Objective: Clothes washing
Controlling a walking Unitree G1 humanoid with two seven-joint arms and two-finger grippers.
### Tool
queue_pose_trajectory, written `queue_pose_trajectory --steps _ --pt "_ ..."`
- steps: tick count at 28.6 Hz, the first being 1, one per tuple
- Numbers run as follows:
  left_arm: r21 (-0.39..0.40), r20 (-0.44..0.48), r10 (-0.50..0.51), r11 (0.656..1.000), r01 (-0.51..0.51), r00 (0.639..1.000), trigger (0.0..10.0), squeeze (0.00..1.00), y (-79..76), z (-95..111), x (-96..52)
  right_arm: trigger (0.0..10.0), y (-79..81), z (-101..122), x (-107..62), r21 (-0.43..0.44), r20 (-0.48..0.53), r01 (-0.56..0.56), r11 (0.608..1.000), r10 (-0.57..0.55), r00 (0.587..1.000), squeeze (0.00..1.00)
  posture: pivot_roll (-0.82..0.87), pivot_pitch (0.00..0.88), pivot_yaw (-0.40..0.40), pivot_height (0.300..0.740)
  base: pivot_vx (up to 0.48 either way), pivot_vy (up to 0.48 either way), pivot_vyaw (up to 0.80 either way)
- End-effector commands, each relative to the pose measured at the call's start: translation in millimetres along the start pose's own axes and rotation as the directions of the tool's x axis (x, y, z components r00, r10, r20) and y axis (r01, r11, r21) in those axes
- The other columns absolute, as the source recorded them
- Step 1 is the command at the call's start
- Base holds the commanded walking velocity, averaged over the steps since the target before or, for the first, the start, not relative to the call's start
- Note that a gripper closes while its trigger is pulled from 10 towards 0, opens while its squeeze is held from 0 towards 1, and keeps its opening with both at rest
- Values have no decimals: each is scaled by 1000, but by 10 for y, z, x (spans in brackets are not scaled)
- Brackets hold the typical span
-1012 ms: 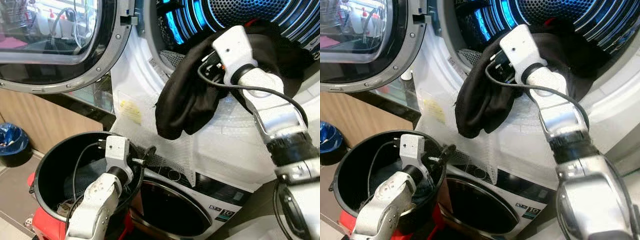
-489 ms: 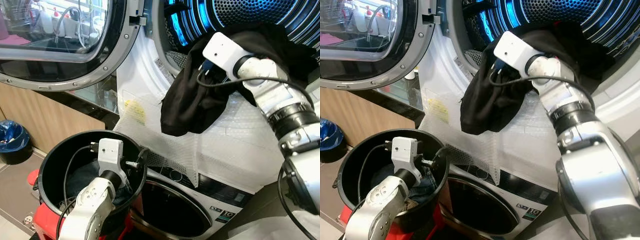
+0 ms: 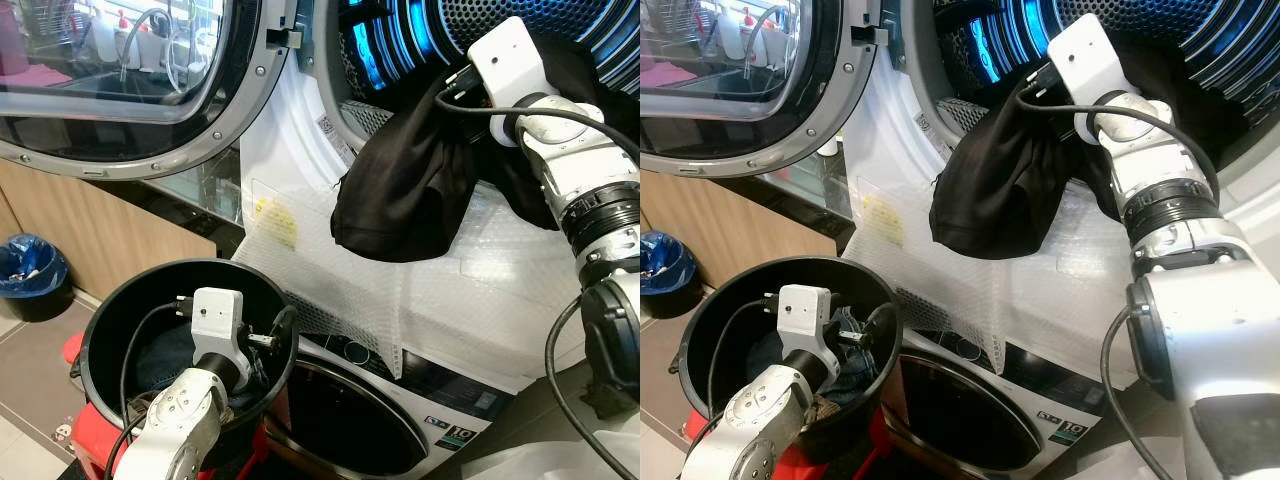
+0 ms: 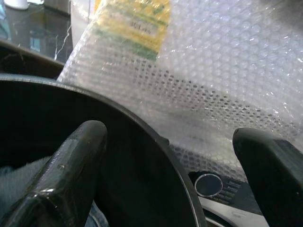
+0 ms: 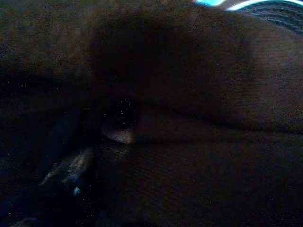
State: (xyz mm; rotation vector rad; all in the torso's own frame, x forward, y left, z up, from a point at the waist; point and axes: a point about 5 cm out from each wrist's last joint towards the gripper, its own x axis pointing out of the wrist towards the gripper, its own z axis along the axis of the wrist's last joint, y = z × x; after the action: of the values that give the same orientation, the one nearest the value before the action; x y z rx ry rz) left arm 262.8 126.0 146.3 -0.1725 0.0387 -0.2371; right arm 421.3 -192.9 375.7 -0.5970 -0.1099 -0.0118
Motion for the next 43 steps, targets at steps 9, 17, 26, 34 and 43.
queue_pose_trajectory --steps 9,17,26,34,43 --pt "-29 -8 41 999 -41 999 10000 0 -96 -16 -114 10000 -944 -233 -288 341 -169 529 777 -503 848 0 145 92 -218 740 0 0 0" --pt "-40 32 124 992 -122 992 10000 0 -16 45 -166 10000 -1377 -741 -625 403 -394 787 467 -688 610 0 148 107 -230 740 0 0 0" --pt "-43 35 81 996 -79 996 10000 0 -81 73 -89 10000 -952 -700 -360 481 -266 524 703 -453 851 0 105 114 -203 740 0 0 0" --pt "-46 34 67 997 -65 997 10000 0 -108 74 -58 10000 -565 -563 -184 458 -193 359 813 -304 933 0 94 113 -200 740 0 0 0" --pt "-45 33 56 997 -55 998 10000 0 -121 70 -19 10000 40 -282 -5 453 -51 63 889 -44 998 0 83 103 -202 740 0 0 0"
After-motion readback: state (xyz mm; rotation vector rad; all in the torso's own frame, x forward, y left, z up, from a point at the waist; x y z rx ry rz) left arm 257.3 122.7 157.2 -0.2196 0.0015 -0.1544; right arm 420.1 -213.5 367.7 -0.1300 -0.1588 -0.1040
